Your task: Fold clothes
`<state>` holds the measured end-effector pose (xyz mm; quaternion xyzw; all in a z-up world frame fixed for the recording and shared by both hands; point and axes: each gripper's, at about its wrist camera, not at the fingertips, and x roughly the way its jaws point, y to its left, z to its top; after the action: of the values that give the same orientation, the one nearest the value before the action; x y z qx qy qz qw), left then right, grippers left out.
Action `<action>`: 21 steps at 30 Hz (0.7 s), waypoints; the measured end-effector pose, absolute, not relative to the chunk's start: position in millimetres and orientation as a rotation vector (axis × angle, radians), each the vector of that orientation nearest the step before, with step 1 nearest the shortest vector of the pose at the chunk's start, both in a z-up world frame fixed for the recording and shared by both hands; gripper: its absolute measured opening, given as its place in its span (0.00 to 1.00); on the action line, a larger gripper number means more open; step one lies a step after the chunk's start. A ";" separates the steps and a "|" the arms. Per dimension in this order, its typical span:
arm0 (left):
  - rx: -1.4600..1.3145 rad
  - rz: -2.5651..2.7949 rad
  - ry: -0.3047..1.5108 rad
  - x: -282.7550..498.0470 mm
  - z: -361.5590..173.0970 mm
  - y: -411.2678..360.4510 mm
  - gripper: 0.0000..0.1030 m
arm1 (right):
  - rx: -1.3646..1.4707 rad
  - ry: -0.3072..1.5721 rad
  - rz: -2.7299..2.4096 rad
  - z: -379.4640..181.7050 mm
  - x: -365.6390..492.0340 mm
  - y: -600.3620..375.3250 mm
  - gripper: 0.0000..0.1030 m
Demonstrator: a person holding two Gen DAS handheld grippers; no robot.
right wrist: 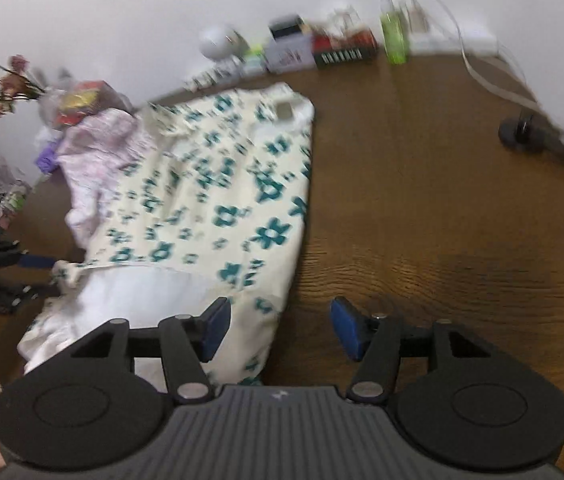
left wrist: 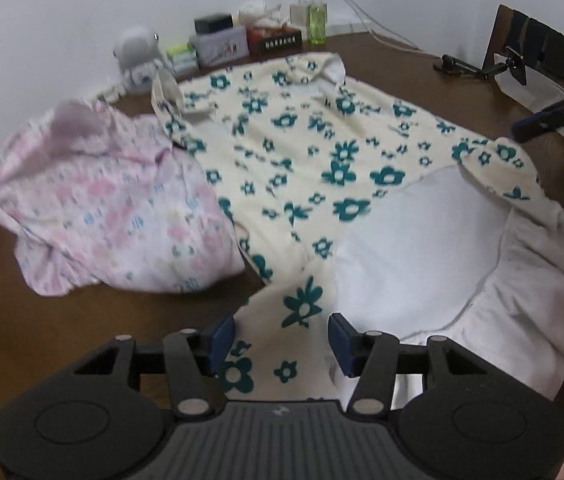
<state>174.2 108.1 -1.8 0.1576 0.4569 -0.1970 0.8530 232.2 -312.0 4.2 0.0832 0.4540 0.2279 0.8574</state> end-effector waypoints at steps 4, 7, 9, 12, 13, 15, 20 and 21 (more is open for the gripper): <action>0.391 -0.426 0.977 169.8 -9.6 100.1 0.16 | 0.199 0.974 0.465 -10.7 255.6 -306.0 0.55; 0.411 -0.450 0.960 159.9 2.1 97.8 0.08 | 0.194 0.958 0.461 -8.9 267.4 -302.8 0.55; 0.374 -0.533 0.945 152.2 16.3 94.7 0.10 | 0.184 0.944 0.460 -4.5 280.8 -300.3 0.56; 0.333 -0.663 0.921 147.3 35.0 84.4 0.68 | 0.164 0.927 0.458 2.4 305.2 -295.6 0.58; 0.334 -0.664 0.900 152.6 40.7 80.4 0.74 | 0.157 0.922 0.457 4.5 314.1 -293.8 0.59; 0.344 -0.626 0.841 171.3 52.7 73.0 0.73 | 0.140 0.910 0.451 8.2 333.1 -288.4 0.61; 0.319 -0.441 0.770 257.9 66.2 59.0 0.73 | 0.081 0.858 0.400 11.2 393.2 -259.0 0.62; 0.320 -0.391 0.770 281.7 65.0 58.6 0.73 | 0.069 0.848 0.392 10.9 405.0 -252.2 0.62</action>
<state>281.7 58.6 65.0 0.1544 0.3716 -0.1885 0.8959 405.0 -252.2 10.9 0.0335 0.4088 0.1891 0.8922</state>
